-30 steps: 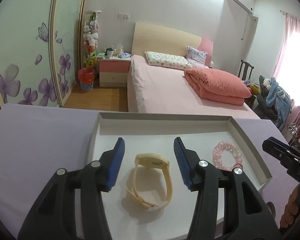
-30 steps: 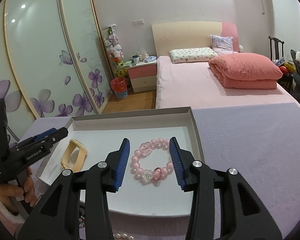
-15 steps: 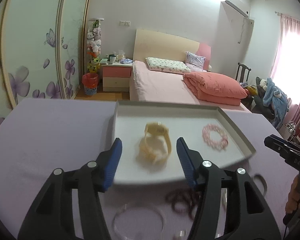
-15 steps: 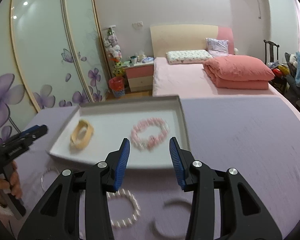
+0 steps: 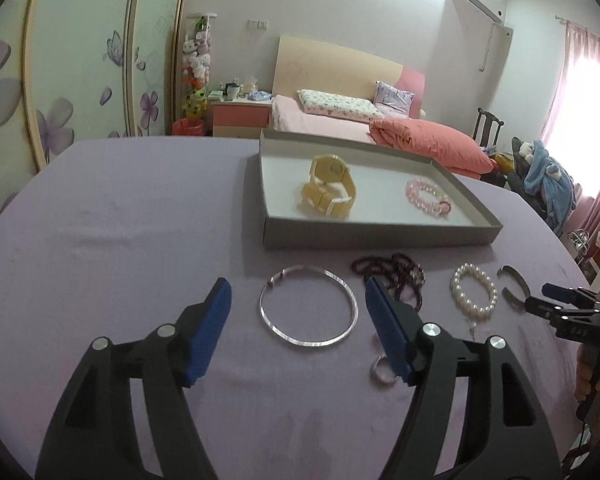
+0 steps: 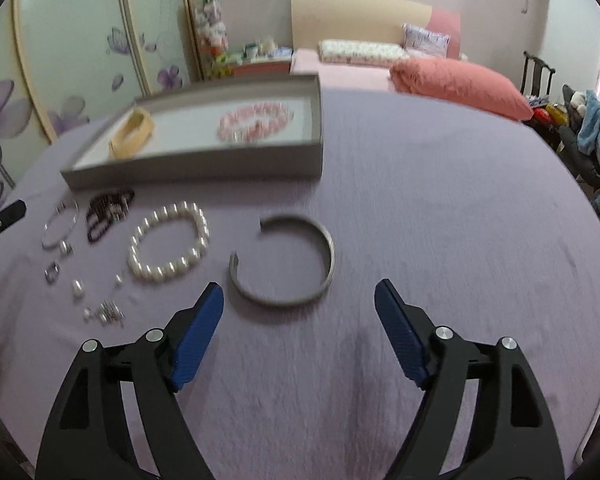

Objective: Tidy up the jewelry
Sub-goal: 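Move both tools back toward the remaining jewelry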

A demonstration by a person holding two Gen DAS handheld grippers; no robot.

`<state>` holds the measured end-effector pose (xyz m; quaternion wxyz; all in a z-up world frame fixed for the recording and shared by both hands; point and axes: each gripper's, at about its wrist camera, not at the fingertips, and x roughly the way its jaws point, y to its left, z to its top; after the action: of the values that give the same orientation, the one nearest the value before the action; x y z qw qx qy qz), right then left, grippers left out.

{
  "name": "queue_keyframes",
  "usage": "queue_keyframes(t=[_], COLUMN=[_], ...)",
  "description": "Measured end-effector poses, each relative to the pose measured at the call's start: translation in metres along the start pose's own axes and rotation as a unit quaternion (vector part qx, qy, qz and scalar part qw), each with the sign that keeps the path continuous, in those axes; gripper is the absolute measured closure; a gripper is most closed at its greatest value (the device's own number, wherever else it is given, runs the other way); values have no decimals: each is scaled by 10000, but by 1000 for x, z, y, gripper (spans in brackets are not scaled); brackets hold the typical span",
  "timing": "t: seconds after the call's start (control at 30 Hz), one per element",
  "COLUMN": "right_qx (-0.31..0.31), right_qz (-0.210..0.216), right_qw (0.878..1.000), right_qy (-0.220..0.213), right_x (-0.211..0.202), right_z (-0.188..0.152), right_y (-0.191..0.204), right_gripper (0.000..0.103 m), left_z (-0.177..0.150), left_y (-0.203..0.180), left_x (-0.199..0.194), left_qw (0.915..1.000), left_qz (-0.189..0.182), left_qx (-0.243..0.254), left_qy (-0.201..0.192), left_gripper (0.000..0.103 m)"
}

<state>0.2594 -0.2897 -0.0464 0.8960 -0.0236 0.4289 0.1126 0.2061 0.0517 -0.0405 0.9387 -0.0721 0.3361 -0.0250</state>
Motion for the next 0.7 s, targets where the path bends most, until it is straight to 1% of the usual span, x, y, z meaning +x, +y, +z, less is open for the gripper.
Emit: queue_keyframes(t=[0.07, 0.1, 0.17, 0.27, 0.47, 0.5, 0.53, 0.57, 0.6, 0.7], right_qx=[-41, -71, -138, -189, -367, -387, -404, -417, -420, -301], right_qz=[-37, -60, -127, -79, 47, 76, 127, 183, 115, 82], right_qw=[9999, 9998, 9997, 9997, 9992, 9991, 9990, 9989, 9990, 9995], right_qy=[106, 147, 144, 158, 165, 166, 162, 102, 96, 86], right_x=[7, 10, 15, 22, 33, 33, 32, 29, 27, 23], right_z=[-3, -4, -2, 4, 14, 14, 13, 12, 10, 6], right_y=[0, 1, 3, 4, 1, 1, 0, -1, -1, -4], right_gripper=[25, 23, 22, 21, 20, 22, 27, 38, 38, 38], left_z=[-1, -2, -2, -3, -3, -3, -3, -3, -3, -3], left_y=[2, 3, 5, 6, 1, 0, 0, -1, -3, -6], left_x=[2, 3, 4, 4, 8, 9, 10, 11, 12, 16], left_qw=[10000, 10000, 9999, 9999, 9996, 9994, 9992, 9991, 9989, 9981], left_qz=[13, 15, -1, 1, -5, -12, -11, -3, -2, -1], left_qx=[-24, -43, -83, -87, 65, 104, 138, 164, 194, 254], left_qy=[42, 62, 101, 116, 284, 328, 364, 396, 436, 563], left_gripper=[34, 34, 34, 33, 31, 31, 29, 29, 29, 26])
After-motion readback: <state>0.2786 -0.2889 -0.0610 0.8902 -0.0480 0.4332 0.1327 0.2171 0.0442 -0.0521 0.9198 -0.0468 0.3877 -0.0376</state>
